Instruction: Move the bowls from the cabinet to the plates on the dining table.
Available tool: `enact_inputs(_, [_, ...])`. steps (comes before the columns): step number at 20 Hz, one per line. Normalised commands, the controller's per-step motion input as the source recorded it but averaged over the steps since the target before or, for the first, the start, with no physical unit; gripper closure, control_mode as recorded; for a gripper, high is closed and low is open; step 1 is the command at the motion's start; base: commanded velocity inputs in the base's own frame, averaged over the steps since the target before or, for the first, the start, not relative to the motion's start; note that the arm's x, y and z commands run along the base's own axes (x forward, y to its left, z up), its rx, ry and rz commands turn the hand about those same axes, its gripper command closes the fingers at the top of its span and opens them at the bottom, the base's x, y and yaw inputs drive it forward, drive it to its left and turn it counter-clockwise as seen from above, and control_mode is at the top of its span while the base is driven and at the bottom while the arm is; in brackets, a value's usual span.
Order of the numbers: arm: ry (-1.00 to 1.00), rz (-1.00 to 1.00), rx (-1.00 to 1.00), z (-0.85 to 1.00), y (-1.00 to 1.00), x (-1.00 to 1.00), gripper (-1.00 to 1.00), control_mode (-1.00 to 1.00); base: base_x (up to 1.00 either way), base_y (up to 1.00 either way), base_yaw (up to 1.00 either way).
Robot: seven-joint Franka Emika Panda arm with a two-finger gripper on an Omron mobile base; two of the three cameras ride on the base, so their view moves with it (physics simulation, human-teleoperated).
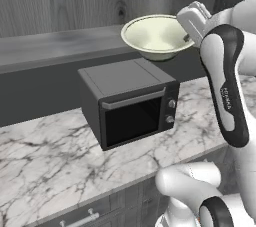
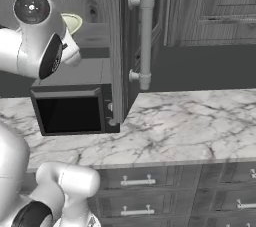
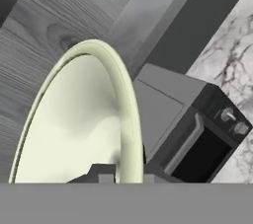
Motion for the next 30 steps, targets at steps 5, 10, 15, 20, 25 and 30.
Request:
enact_inputs(5, [0.02, -0.06, 0.14, 0.0, 0.0, -1.0, 1.0, -1.0, 0.0, 0.0, 0.0])
enact_inputs(10, [0.07, -0.04, 0.12, 0.01, 0.0, -1.0, 1.0, -1.0, 0.0, 0.0, 0.0])
enact_inputs(15, [0.02, -0.05, 0.07, 0.0, 0.0, -0.92, 1.0, -1.0, 0.0, 0.0, 0.0])
enact_inputs(20, [0.14, -0.06, 0.05, 0.0, 0.0, -0.65, 1.0, -1.0, 0.0, 0.0, 0.0])
enact_inputs(25, [0.09, -0.04, 0.03, -0.07, 0.0, -0.03, 1.0, -1.0, 0.0, 0.0, 0.0])
enact_inputs(30, [0.04, -0.01, 0.0, -0.06, 0.0, 0.0, 1.0, -1.0, 0.0, 0.0, 0.0])
